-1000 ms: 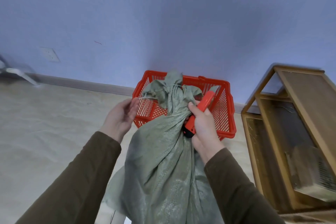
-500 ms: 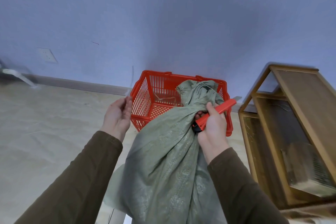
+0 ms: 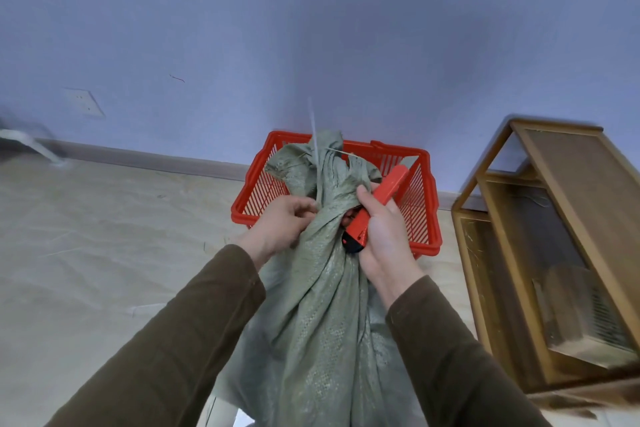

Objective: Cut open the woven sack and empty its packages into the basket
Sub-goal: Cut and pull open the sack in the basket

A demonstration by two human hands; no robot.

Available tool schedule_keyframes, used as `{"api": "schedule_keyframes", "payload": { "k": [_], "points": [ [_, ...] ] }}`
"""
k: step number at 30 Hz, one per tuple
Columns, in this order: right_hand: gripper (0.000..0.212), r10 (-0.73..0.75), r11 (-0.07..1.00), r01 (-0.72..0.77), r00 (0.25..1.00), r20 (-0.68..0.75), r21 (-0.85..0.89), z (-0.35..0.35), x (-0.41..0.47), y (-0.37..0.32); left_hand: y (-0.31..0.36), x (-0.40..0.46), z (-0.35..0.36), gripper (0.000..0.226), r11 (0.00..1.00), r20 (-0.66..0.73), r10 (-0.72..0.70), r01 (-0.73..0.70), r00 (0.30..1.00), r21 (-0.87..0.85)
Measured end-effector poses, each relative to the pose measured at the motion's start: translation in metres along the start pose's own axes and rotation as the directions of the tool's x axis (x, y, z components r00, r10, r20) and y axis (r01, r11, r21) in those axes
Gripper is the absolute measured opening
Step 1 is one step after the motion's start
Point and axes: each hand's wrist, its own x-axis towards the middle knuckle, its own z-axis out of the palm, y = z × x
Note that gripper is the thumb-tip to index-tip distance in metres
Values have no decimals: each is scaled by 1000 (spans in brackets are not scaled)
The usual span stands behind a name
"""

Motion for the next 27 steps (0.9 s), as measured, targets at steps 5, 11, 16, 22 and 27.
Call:
{"api": "schedule_keyframes", "payload": {
  "k": [5, 11, 16, 22, 27],
  "points": [
    [20, 5, 1000, -4, 998, -67, 11, -11, 6, -3, -10, 4, -46, 21, 821, -424, -284, -11, 860, -571],
    [22, -32, 998, 31, 999, -15, -60, -10, 5, -3, -31, -3, -77, 63, 737, -577, -557, 35, 598, -675],
    [9, -51, 960, 97, 983, 177, -263, 4, -8, -3, 25, 0, -34, 58, 879, -205, -241, 123, 949, -460],
    [14, -40, 899, 210, 914, 405, -384, 4, -26, -10, 51, 7, -15, 43, 763, 111, -55, 114, 992, -637],
    [42, -128, 961, 132, 991, 33, -244, 2, -35, -45, 68, -7, -12, 22, 614, 134, -87, 159, 987, -773]
  ]
}}
